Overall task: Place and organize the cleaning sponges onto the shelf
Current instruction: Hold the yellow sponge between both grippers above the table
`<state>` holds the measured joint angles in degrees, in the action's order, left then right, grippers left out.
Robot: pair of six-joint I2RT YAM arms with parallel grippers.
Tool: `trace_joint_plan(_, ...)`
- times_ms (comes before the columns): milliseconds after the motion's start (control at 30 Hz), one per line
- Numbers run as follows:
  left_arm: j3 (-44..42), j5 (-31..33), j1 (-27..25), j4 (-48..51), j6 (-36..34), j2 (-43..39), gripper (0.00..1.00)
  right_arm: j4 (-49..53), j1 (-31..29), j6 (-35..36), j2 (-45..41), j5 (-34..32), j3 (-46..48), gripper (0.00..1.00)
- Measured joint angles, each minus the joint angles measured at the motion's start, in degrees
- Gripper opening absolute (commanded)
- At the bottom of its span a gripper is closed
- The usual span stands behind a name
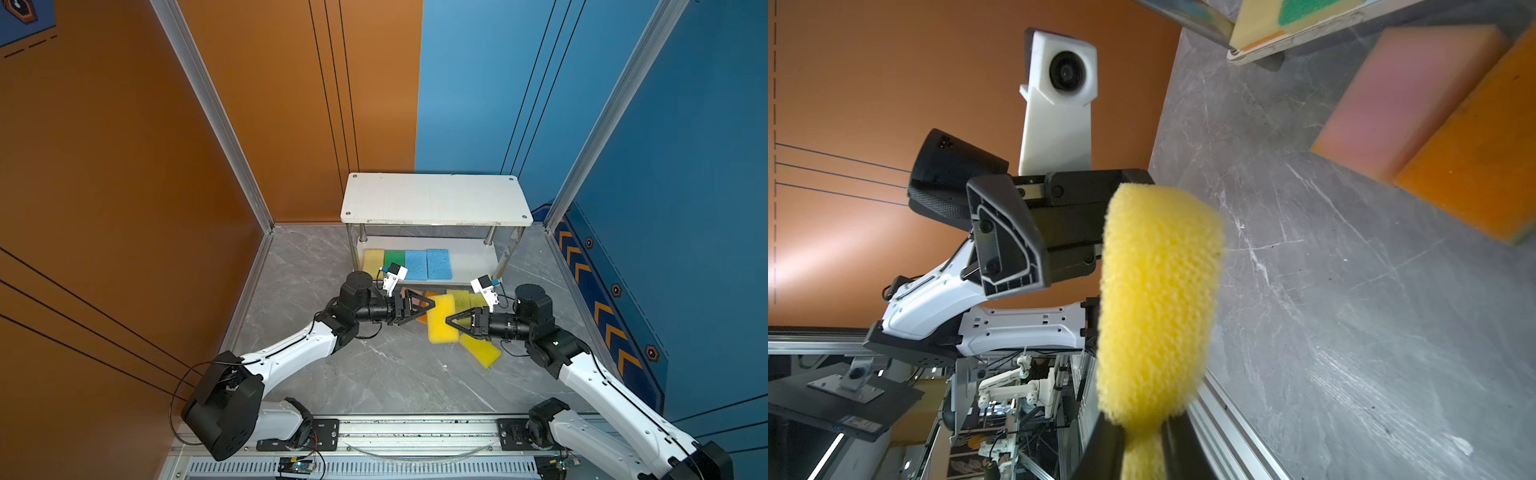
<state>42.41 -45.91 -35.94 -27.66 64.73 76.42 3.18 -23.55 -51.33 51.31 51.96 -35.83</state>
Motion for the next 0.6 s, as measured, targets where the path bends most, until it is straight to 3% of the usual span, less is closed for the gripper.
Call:
trace_joint_plan(200, 0.0, -1.11, -0.87, -3.17, 1.79, 1.22, 0.66, -3.82, -0.09, -2.45, 0.02, 2.12, 0.0, 0.15)
trace_joint_plan(300, 0.0, -1.18, -0.87, -4.26, 2.43, 1.22, 0.58, -5.18, -0.13, -3.08, 0.31, 2.36, 0.0, 0.16)
trace_joint_plan(400, 0.0, -1.31, -0.87, -4.98, 2.75, 1.22, 0.43, -5.64, -0.22, -3.54, 0.79, 2.38, 0.0, 0.18)
trace_joint_plan(533, -0.02, -1.31, -0.87, -5.77, 2.82, 1.22, 0.25, -5.75, -0.33, -4.13, 1.16, 2.25, 0.0, 0.29)
trace_joint_plan(600, -0.04, -1.31, -0.87, -6.01, 2.6, 1.22, 0.23, -5.64, -0.39, -4.02, 1.16, 2.19, 0.0, 0.39)
